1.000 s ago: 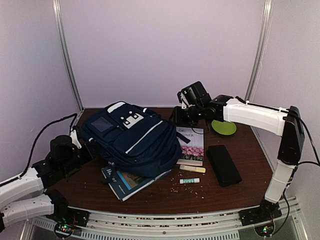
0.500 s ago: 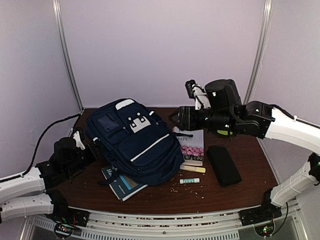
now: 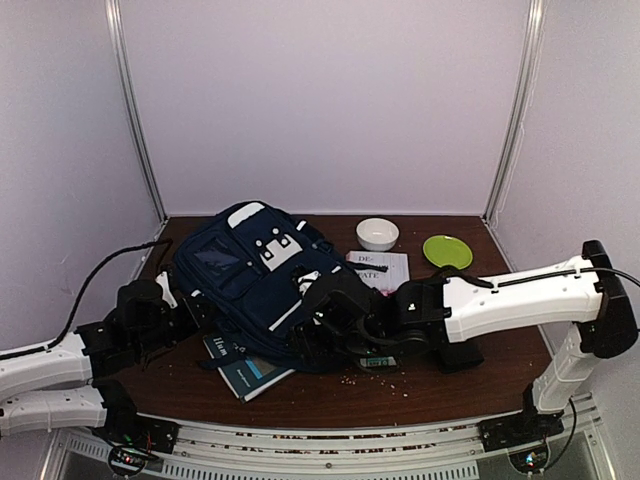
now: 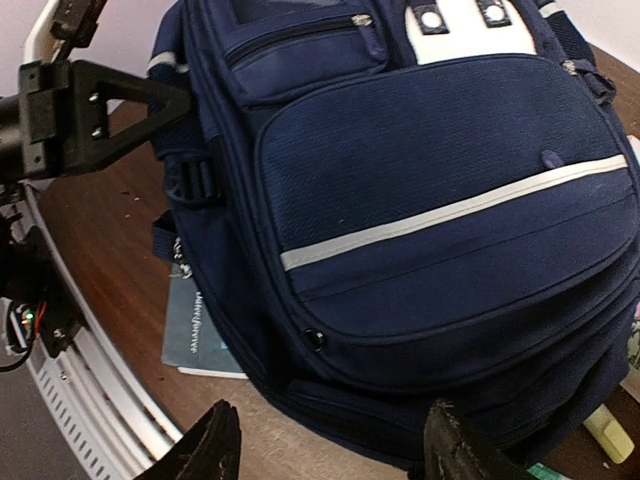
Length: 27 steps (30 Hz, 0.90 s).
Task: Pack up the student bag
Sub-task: Adjust the student bag at the center of the board.
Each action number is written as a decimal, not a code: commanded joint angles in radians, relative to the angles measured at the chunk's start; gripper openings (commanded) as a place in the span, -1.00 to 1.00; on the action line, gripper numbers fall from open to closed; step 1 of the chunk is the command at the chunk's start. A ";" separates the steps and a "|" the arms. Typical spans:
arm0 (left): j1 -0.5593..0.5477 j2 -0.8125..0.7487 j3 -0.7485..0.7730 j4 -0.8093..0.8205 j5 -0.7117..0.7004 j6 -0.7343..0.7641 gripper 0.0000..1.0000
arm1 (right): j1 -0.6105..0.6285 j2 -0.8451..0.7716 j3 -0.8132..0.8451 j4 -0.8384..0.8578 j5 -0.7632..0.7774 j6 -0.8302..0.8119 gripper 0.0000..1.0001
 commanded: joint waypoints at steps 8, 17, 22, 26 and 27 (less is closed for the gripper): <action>-0.015 -0.202 -0.007 -0.232 0.064 -0.046 0.52 | -0.007 -0.028 0.042 -0.019 0.032 -0.007 0.23; -0.015 -0.293 -0.130 -0.213 0.165 -0.195 0.96 | 0.034 -0.049 -0.043 0.156 -0.195 0.104 0.21; -0.015 -0.308 -0.169 -0.206 0.196 -0.292 0.96 | 0.055 -0.061 -0.071 0.181 -0.178 0.131 0.20; -0.014 -0.294 -0.171 -0.200 0.123 -0.282 0.96 | 0.059 -0.059 -0.103 0.230 -0.188 0.162 0.20; -0.013 -0.282 -0.172 -0.182 0.103 -0.278 0.96 | 0.060 -0.053 -0.105 0.242 -0.197 0.170 0.20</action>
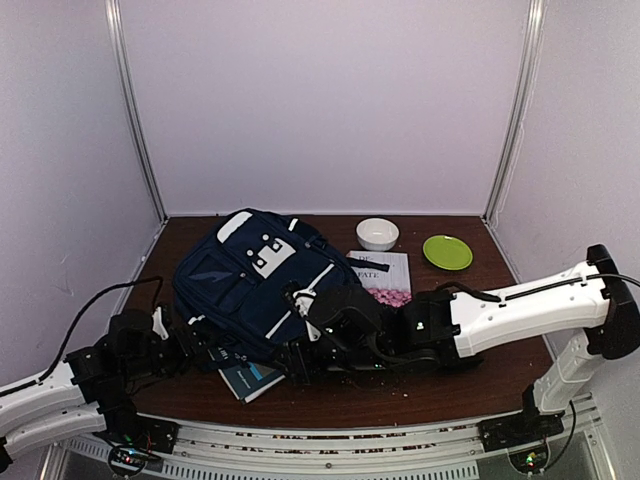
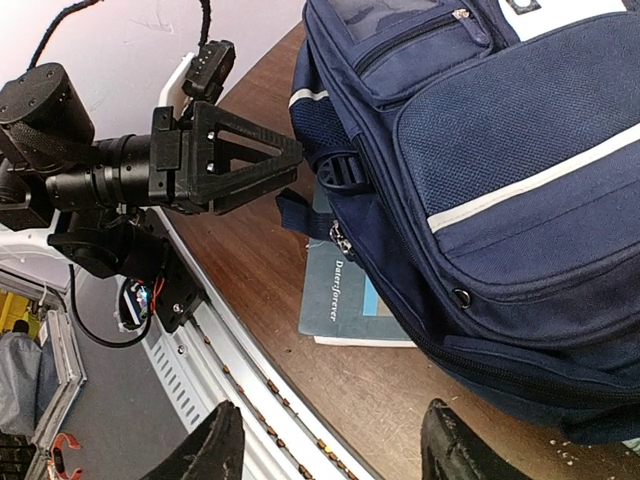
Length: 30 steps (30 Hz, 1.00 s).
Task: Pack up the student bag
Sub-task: Adjust the student bag at the center of the board.
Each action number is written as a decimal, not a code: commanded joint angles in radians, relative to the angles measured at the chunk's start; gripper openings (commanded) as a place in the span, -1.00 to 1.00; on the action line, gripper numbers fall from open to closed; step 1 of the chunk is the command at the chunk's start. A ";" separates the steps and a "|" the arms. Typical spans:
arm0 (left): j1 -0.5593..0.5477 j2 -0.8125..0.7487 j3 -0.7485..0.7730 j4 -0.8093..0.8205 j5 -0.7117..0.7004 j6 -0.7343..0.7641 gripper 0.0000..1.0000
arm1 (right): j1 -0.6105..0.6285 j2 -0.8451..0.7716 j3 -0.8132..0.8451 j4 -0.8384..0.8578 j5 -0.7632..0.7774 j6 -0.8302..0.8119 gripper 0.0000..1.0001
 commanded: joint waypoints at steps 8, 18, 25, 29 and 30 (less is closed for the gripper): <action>0.022 0.318 0.036 0.264 -0.042 0.009 0.95 | 0.018 0.014 -0.007 0.083 -0.032 0.073 0.17; 0.029 0.266 0.085 0.259 -0.054 0.023 -0.58 | 0.038 -0.011 0.008 0.048 0.002 0.053 0.11; 0.030 0.112 0.236 0.063 -0.118 0.101 -1.00 | 0.040 -0.012 0.041 0.071 0.002 0.039 0.09; 0.030 0.117 0.274 0.077 -0.097 0.093 -1.00 | 0.040 -0.010 0.044 0.113 -0.016 0.053 0.09; 0.030 0.123 0.280 0.103 -0.091 0.086 -1.00 | 0.040 -0.007 0.046 0.128 -0.020 0.058 0.08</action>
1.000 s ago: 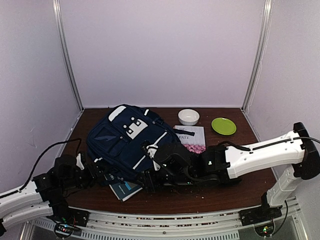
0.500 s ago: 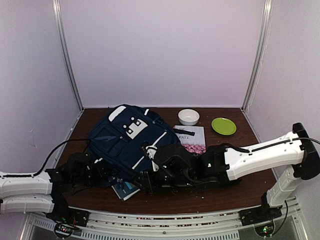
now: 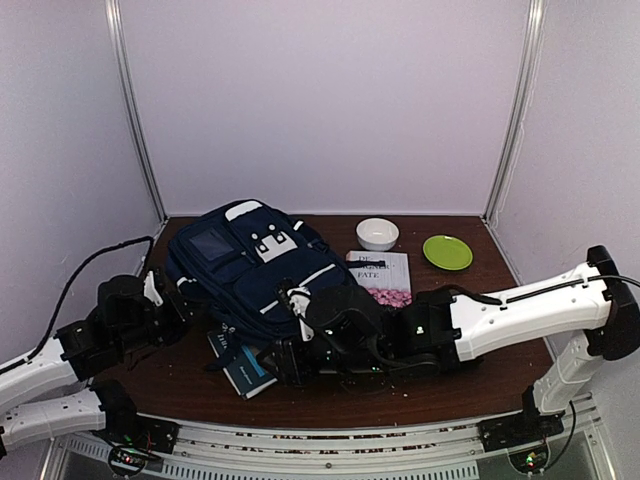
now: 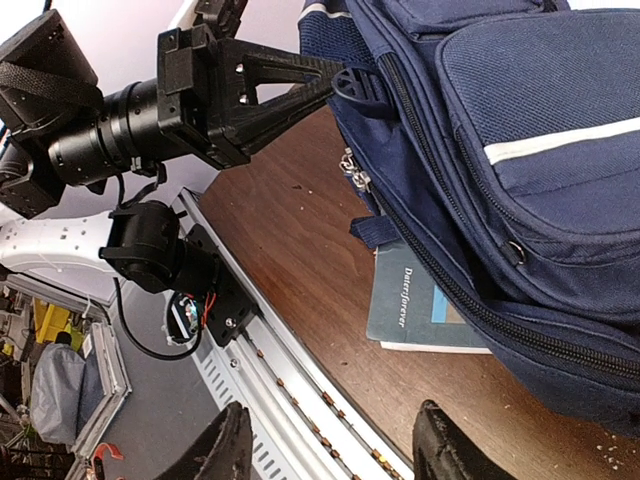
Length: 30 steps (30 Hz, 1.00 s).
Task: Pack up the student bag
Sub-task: Adjust the student bag at the center of the board, then unzip the student bag at the center of the board.
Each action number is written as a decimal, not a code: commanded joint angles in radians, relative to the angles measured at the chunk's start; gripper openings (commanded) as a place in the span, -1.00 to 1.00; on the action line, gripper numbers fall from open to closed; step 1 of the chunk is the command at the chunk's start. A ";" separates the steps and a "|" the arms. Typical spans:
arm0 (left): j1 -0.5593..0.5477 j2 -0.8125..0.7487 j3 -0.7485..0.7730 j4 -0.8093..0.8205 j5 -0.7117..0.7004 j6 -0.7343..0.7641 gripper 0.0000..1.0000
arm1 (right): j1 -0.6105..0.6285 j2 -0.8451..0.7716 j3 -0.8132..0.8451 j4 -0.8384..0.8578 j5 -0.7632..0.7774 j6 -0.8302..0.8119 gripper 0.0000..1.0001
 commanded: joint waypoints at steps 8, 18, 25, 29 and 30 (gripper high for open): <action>0.004 0.118 0.204 0.174 0.007 0.017 -1.00 | 0.008 -0.047 0.053 0.115 0.062 0.018 0.03; -0.037 0.269 0.321 0.293 0.071 -0.002 -1.00 | -0.009 -0.026 -0.014 0.155 -0.027 0.056 0.04; -0.080 0.296 0.336 0.322 0.071 -0.035 -1.00 | -0.032 0.024 -0.035 0.312 0.009 0.150 0.06; -0.094 0.295 0.322 0.325 0.064 -0.057 -1.00 | -0.047 0.045 -0.048 0.347 0.095 0.204 0.04; -0.096 0.292 0.318 0.326 0.062 -0.061 -1.00 | -0.052 0.045 -0.064 0.368 0.115 0.218 0.03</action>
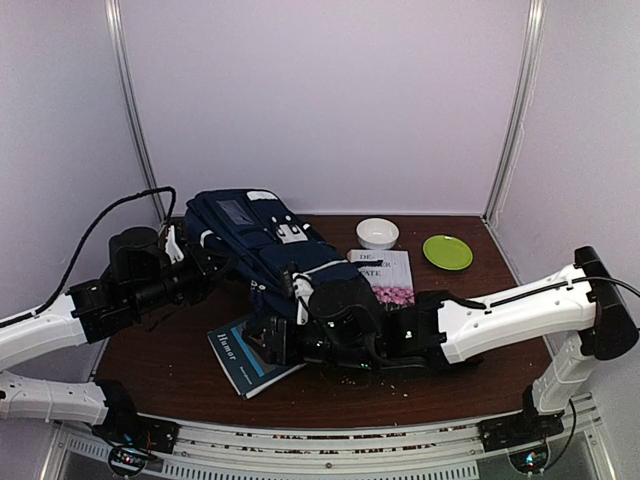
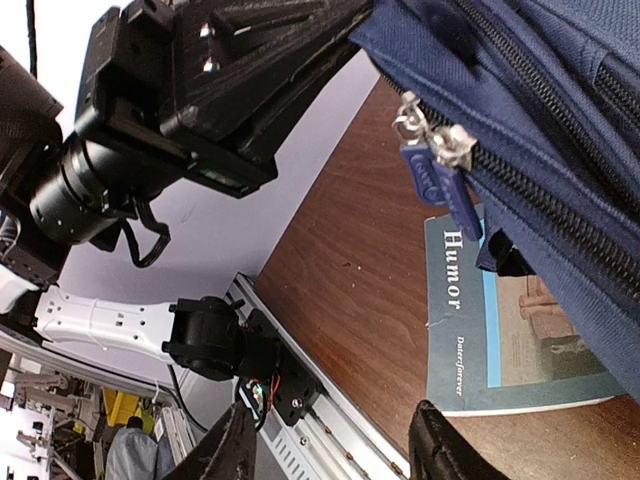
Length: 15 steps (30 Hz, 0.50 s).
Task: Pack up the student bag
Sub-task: Unzip the student bag at the center of the board.
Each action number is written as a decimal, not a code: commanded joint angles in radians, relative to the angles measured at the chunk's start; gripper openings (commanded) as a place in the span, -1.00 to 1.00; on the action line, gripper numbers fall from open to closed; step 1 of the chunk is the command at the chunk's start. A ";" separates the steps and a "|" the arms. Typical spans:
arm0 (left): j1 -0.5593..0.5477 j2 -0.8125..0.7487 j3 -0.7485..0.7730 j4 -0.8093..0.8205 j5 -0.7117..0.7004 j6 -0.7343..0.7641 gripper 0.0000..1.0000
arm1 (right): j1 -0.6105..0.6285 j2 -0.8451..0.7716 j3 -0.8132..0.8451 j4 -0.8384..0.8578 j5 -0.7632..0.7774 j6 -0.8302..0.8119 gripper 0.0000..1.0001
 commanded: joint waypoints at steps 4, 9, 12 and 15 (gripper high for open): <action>-0.025 -0.021 0.028 0.150 0.013 -0.032 -1.00 | -0.032 0.006 -0.037 0.127 0.139 0.066 0.02; -0.029 -0.024 0.029 0.144 0.011 -0.032 -1.00 | -0.055 0.032 -0.007 0.120 0.151 0.070 -0.01; -0.033 -0.029 0.028 0.142 0.010 -0.033 -1.00 | -0.066 0.042 -0.005 0.139 0.153 0.087 -0.04; -0.035 -0.033 0.024 0.142 0.006 -0.035 -1.00 | -0.073 0.061 0.022 0.138 0.143 0.090 -0.10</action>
